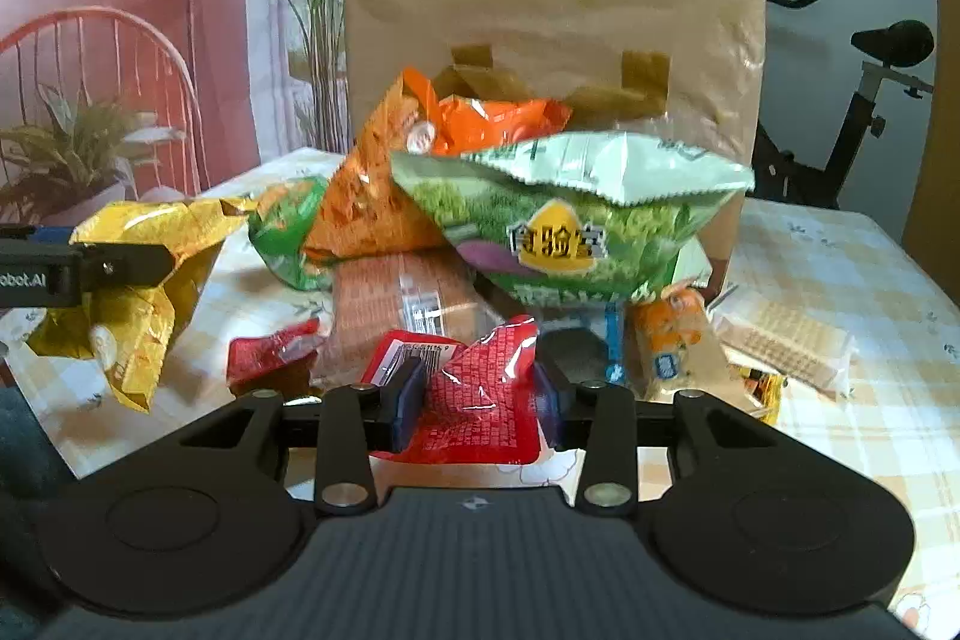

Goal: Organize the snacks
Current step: 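Grasp the red sausage packet with the right gripper and lift it, then carry both packets over the box and open both grippers to drop them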

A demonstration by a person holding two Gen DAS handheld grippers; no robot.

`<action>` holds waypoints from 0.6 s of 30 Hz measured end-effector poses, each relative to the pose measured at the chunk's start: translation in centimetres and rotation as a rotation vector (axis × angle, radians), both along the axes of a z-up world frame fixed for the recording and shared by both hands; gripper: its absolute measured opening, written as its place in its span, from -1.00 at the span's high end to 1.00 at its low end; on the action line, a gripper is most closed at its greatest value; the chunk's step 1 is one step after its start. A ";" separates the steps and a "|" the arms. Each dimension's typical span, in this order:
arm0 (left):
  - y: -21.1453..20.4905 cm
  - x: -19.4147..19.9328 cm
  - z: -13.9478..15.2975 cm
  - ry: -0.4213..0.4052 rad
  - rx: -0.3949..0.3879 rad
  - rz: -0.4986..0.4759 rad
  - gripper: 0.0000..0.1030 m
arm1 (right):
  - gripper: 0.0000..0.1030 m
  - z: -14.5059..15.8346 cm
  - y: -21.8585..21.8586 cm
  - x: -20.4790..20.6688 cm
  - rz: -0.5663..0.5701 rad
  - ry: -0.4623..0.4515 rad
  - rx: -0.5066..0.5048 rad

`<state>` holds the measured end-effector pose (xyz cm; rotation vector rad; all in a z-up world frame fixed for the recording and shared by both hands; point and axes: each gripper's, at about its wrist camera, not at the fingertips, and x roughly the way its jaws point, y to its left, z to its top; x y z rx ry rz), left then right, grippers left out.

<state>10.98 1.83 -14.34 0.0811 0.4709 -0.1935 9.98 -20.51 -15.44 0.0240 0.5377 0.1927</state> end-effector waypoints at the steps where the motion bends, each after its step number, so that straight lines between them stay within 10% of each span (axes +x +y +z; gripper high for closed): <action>1: -0.1 -0.1 0.2 -0.009 0.003 -0.002 -0.52 | 0.21 0.2 -0.1 -0.1 0.002 -0.010 0.007; 18: -2.6 0.8 6.9 -0.202 0.002 -0.067 -0.52 | 0.21 7.2 -2.1 -1.0 -0.009 -0.270 0.029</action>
